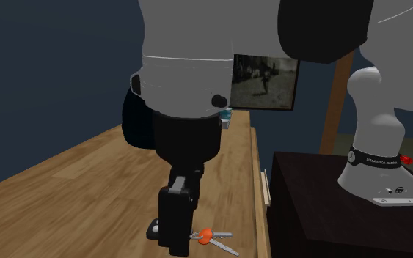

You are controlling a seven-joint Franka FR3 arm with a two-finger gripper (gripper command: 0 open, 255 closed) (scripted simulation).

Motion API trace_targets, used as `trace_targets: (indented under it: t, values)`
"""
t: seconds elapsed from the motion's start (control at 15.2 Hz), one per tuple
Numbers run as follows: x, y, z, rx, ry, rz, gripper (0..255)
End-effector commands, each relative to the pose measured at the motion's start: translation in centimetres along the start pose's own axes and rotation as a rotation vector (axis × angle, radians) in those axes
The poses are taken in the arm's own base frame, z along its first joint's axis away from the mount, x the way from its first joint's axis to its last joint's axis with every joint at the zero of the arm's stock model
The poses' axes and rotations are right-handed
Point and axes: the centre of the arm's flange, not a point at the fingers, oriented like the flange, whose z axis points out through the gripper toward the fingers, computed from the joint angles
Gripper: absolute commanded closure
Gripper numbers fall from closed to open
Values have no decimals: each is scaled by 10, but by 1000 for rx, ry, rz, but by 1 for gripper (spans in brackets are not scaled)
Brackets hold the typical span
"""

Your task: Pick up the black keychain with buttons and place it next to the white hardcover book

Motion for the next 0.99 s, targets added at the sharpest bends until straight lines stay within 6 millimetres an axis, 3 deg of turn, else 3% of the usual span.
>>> trace_targets:
  t: [0.0,0.46,0.53,0.92]
  values:
    - [0,-1,7,0,0,0,0]
    - [0,-1,7,0,0,0,0]
    - [0,-1,7,0,0,0,255]
    - [0,-1,7,0,0,0,255]
